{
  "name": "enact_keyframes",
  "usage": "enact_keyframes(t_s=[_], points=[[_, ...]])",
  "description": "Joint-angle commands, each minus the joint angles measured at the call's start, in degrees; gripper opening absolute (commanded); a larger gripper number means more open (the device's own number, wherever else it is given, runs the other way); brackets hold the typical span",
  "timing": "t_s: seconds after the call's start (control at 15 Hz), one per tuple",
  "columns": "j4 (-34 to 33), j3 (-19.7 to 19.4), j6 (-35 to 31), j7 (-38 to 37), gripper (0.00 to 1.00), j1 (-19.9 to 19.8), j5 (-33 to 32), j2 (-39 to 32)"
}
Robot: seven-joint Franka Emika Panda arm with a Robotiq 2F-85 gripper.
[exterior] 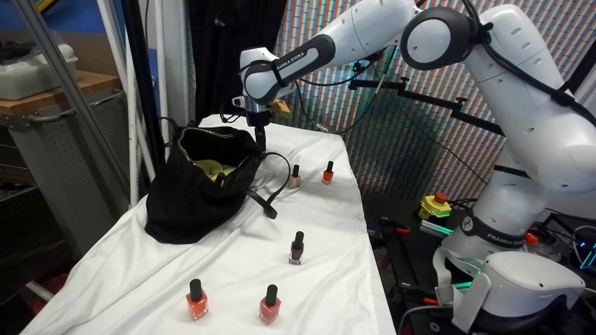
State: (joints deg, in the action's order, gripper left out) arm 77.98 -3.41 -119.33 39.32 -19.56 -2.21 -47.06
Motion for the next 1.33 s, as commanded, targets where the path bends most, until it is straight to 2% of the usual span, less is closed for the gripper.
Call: enact_keyframes(t_s=[0.0,0.33,0.67,1.0,1.27], points=[[-3.2,0.5,1.2,0.8,0.81,-0.5,-0.3,-2.0],[-3.4,0.3,1.6,0.4,0.46,-0.4,-0.3,-2.1],[-3.0,-0.1,1.5,-0.2,0.15,0.0,-0.9,-1.7],[-1.5,-0.9,1.6,-1.9,0.15,0.7,-1.6,0.0],[1.8,-2.4,0.3,-5.4,0.15,1.9,-4.6,3.1]])
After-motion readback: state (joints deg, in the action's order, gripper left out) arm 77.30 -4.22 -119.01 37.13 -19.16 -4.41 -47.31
